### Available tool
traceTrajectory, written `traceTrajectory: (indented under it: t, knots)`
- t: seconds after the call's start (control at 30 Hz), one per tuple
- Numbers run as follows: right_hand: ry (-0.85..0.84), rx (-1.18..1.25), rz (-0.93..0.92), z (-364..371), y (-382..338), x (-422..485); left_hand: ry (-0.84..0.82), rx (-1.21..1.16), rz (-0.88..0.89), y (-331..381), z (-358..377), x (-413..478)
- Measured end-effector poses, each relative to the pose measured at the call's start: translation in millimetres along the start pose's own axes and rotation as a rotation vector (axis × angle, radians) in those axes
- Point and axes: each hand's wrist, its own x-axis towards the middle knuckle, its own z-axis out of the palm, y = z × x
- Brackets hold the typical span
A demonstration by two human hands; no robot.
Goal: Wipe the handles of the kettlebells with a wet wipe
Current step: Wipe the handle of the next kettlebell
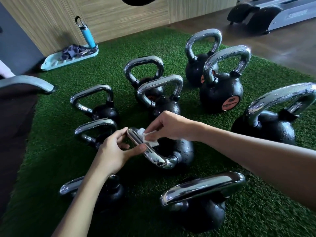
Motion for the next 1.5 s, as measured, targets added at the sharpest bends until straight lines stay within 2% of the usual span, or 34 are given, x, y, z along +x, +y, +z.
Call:
traceTrajectory:
  t: [0.2, 0.4, 0.57, 0.73, 0.93, 1.07, 1.13, 1.23, 1.3, 1.5]
  knots:
    - [0.083, 0.041, 0.029, 0, -12, -5, 0.019, 0.017, -0.003, 5, 2, 0]
    - [-0.150, 0.103, 0.047, -15, -1, -44, 0.020, 0.041, 0.006, 7, 1, -1]
    - [-0.032, 0.110, 0.006, -4, -3, -39, 0.026, 0.039, 0.006, 7, 3, 0]
    - [-0.111, -0.019, -0.020, -16, -3, -59, 0.017, 0.036, 0.005, 6, 1, -1]
    - [-0.118, -0.182, -0.015, -16, 15, -70, 0.010, 0.037, 0.002, 5, 0, -6]
    - [-0.091, -0.248, 0.017, -21, 13, -61, 0.013, 0.039, -0.007, 6, 0, -7]
    - [-0.043, -0.231, 0.061, -20, 14, -56, 0.011, 0.038, -0.008, 7, 0, -7]
    - [0.041, -0.334, 0.059, -15, 20, -53, 0.016, 0.029, -0.007, 7, 1, -6]
    - [-0.007, -0.360, 0.050, -16, 19, -53, 0.017, 0.028, -0.006, 6, 0, -7]
    - [-0.331, -0.467, -0.003, -40, 11, -43, 0.020, 0.010, -0.009, 1, -1, -6]
